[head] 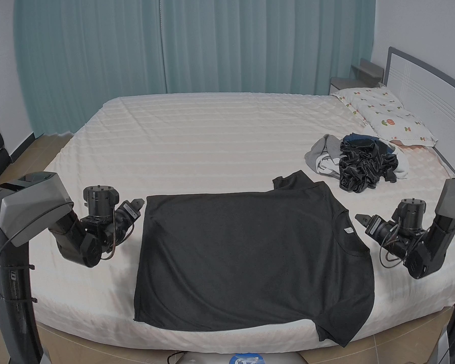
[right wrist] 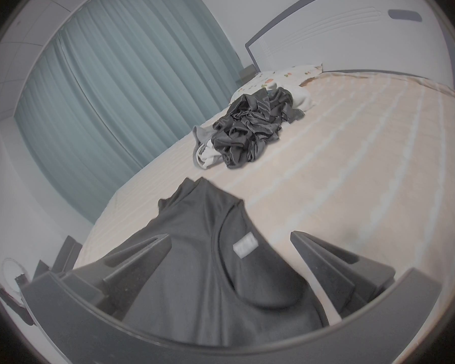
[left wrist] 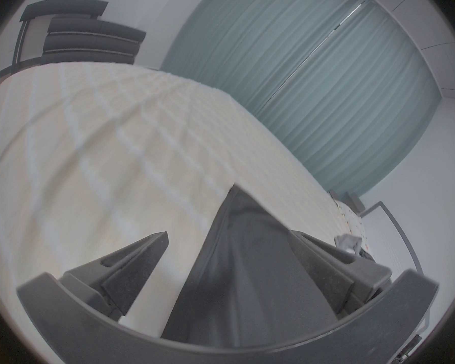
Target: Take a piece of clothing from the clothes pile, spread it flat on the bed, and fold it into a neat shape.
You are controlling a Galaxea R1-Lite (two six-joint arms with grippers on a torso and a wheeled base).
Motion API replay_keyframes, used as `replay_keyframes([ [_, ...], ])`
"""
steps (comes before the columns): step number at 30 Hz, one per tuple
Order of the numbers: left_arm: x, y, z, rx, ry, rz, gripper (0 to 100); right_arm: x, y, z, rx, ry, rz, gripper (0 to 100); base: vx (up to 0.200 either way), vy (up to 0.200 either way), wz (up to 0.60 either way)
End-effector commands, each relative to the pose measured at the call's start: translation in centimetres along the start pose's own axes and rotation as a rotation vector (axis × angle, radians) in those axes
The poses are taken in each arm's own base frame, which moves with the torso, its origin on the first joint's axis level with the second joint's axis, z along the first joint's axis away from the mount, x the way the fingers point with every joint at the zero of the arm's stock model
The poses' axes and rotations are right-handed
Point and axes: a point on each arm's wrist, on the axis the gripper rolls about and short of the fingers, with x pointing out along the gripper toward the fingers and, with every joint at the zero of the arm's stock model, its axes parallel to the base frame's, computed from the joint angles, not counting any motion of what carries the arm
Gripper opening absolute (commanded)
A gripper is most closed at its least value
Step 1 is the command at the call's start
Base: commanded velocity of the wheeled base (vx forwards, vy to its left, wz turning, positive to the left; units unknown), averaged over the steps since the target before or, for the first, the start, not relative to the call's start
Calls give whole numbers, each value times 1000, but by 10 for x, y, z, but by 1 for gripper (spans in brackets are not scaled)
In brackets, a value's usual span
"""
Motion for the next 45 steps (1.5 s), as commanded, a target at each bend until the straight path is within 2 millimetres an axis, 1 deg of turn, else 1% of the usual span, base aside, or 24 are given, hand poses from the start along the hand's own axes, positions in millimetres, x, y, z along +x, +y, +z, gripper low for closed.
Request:
replay_keyframes([
  [1,-105,8,-38,-30,193,-39,100,-79,-21,-35,90,144,39,100,-200,0,0],
  [3,-107,14,-46,-22,233,-23,100,-78,-23,-38,98,162,25,100,0,0,0],
  [7,-105,23,-54,-17,290,1,100,-80,-25,-41,129,178,12,100,0,0,0],
  [14,-104,32,-62,-12,327,39,100,-83,-26,-45,133,203,4,100,0,0,0],
  [17,-106,36,-69,4,356,60,100,-82,-27,-48,142,213,-7,100,0,0,0],
  [19,-103,38,-73,10,366,69,100,-81,-28,-50,151,223,-16,100,0,0,0],
  [23,-100,40,-76,15,376,78,100,-80,-29,-52,149,234,-24,100,0,0,0],
  [24,-99,39,-81,27,388,79,100,-79,-28,-54,145,238,-27,100,0,0,0],
  [29,-95,37,-91,49,408,83,100,-79,-28,-54,145,236,-27,100,0,0,0],
  [36,-92,35,-92,60,407,72,100,-79,-29,-54,145,240,-27,100,0,0,0],
  [41,-91,37,-94,78,414,77,100,-79,-29,-54,145,240,-27,100,0,0,0],
  [42,-90,38,-95,87,417,83,0,-79,-29,-54,145,240,-27,100,0,0,0],
  [45,-88,39,-96,96,395,103,0,-79,-29,-54,145,239,-29,100,0,0,0],
])
